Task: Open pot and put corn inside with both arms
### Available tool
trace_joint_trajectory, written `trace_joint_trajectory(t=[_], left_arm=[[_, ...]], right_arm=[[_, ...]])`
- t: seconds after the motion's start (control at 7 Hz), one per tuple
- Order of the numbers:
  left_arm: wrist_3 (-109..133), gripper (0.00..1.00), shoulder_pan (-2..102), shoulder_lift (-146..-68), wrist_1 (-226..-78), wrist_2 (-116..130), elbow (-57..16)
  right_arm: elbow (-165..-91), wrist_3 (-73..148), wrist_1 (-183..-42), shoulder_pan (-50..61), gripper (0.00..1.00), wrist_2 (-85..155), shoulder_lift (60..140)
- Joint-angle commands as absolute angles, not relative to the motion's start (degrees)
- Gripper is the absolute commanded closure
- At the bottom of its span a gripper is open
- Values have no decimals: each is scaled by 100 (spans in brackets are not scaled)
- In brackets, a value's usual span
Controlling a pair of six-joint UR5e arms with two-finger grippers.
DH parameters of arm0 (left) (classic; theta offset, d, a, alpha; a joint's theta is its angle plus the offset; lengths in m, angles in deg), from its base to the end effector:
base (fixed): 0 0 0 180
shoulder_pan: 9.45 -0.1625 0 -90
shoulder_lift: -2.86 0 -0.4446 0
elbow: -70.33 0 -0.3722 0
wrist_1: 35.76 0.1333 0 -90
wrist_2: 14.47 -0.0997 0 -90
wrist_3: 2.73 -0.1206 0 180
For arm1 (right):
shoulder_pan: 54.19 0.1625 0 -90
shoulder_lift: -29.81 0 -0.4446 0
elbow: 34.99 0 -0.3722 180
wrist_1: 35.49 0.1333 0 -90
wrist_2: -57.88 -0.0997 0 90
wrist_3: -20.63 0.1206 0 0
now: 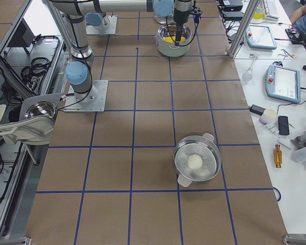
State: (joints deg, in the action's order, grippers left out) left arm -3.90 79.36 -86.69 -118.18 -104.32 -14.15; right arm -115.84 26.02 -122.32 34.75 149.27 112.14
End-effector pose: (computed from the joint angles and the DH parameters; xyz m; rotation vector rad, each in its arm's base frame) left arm -0.1234 -0.4945 0.5519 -0.0001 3.1174 -0.3704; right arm 0.1206 -0.5298 0.4893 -0.1747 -3.1110 -0.0445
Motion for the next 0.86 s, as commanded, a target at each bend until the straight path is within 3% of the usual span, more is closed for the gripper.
trace_joint_trajectory(t=[0.0, 0.71], left_arm=[[-361, 0, 7949, -8609, -11777, -10464, -1588], [-106, 0, 7976, -8573, -12057, -10420, -1607]], right_arm=[[-12137, 2433, -12267, 3413, 0, 14911, 11750], [-12157, 2450, -12267, 3422, 0, 14893, 11858]])
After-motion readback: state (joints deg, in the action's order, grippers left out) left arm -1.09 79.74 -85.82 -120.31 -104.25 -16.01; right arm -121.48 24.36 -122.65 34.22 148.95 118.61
